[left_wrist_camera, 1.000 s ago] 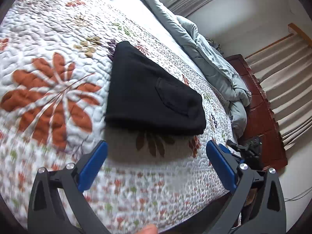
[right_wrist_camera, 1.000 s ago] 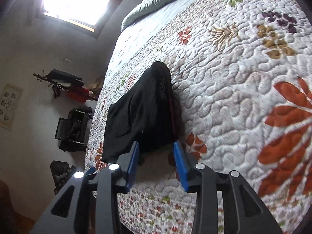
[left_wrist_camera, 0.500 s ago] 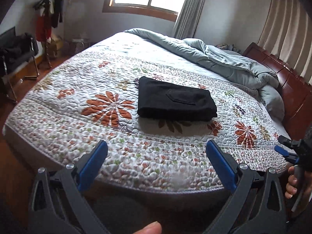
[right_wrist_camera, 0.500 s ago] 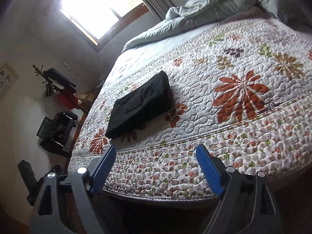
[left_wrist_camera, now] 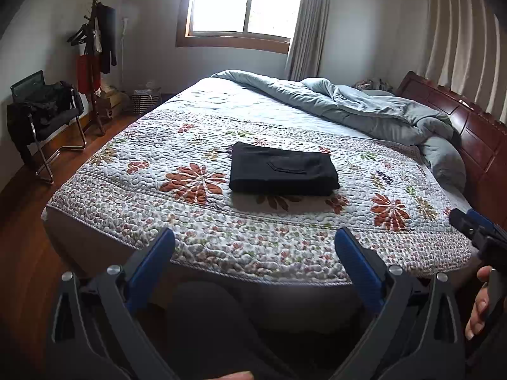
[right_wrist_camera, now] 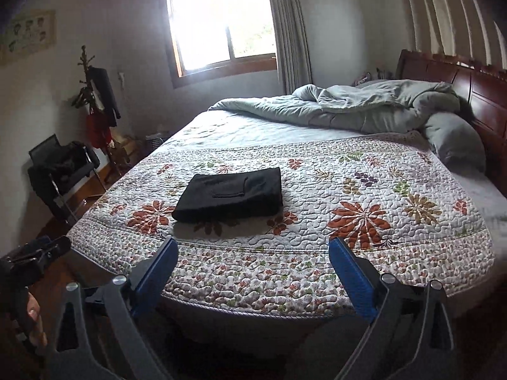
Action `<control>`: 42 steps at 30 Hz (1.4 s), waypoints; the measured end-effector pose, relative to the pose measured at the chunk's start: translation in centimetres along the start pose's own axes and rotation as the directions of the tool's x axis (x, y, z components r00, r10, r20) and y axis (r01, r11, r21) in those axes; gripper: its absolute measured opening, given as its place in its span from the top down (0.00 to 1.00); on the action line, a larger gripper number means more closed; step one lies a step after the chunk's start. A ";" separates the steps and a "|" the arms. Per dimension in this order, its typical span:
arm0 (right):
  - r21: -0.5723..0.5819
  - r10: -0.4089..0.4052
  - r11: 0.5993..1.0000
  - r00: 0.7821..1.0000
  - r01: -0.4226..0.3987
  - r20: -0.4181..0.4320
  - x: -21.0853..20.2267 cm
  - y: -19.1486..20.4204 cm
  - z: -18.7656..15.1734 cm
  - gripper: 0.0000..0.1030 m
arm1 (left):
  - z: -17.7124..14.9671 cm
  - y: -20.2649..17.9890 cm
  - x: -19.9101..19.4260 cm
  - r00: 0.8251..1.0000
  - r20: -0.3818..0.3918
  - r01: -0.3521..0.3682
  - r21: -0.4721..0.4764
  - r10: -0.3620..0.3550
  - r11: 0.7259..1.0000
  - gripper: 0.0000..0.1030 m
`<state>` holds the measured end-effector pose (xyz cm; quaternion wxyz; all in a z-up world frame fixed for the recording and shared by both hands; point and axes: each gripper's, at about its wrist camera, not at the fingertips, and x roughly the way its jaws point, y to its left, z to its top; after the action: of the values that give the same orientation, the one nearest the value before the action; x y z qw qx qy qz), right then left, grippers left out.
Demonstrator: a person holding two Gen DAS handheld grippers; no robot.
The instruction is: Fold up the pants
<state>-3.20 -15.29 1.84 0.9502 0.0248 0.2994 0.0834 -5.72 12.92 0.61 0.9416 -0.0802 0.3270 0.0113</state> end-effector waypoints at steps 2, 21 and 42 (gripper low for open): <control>-0.020 -0.017 1.000 1.000 0.017 -0.002 -0.6 0.8 -0.3 0.07 | -0.5 -0.7 -0.9 1.000 0.005 0.006 0.014 -0.006 1.000 0.03; -0.047 -0.042 0.998 0.999 0.041 -0.018 -0.5 2.0 -1.7 0.07 | -1.3 -2.4 -1.0 1.000 0.000 0.010 0.038 -0.010 0.999 0.03; -0.066 -0.035 0.997 0.998 0.031 -0.054 2.4 2.2 -1.4 0.07 | -1.4 -3.0 1.3 0.999 -0.031 -0.037 0.046 0.038 0.998 0.03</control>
<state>-2.45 -12.69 -0.45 0.9431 -0.0135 0.3230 0.0781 -5.33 9.67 -0.89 0.9374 -0.0529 0.3436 0.0201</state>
